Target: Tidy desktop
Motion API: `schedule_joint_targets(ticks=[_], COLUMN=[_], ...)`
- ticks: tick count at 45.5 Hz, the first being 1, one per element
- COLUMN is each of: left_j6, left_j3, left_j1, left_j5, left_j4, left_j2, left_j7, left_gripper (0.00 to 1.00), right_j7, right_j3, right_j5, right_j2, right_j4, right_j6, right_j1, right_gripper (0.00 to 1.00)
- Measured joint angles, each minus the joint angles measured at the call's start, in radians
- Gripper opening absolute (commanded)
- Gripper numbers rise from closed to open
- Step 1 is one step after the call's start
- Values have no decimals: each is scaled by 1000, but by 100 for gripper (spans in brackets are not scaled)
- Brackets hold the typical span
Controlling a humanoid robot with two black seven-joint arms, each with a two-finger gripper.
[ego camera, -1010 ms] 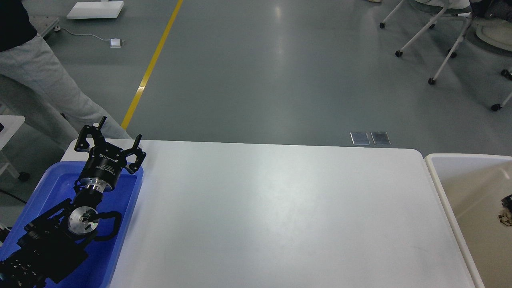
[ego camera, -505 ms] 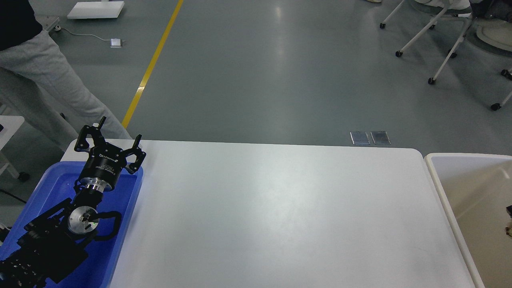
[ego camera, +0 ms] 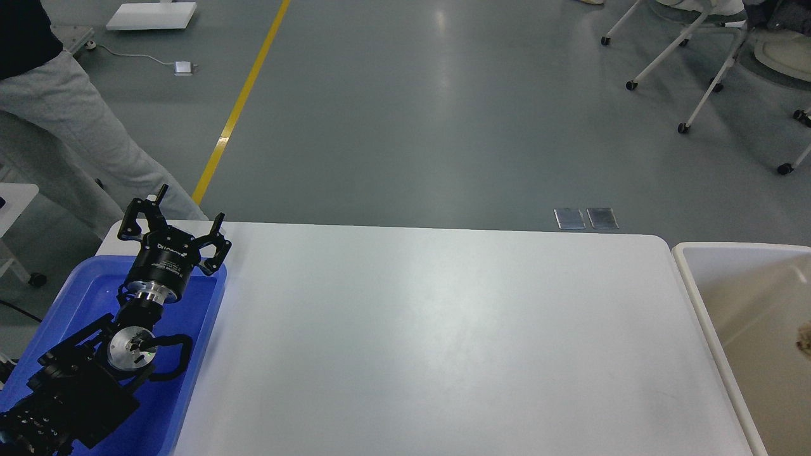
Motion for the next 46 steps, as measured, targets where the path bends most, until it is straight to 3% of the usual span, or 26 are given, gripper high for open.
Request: schedule_joint_targets(ticks=[26, 37, 46], left_j6=[0, 0, 0], left_j3=[0, 0, 0], left_j1=[0, 0, 0], left_j5=[0, 0, 0], left_j4=[0, 0, 0], left_j2=[0, 0, 0], left_j7=[0, 0, 0], left_gripper=[100, 100, 100], right_j7=[1, 7, 53], right_j3=[-2, 47, 205], right_j5=[3, 86, 166], right_j2=[75, 55, 4], right_j4=[0, 29, 159], right_j6=[-92, -13, 38], right_j1=[55, 78, 80], right_gripper=[99, 99, 99])
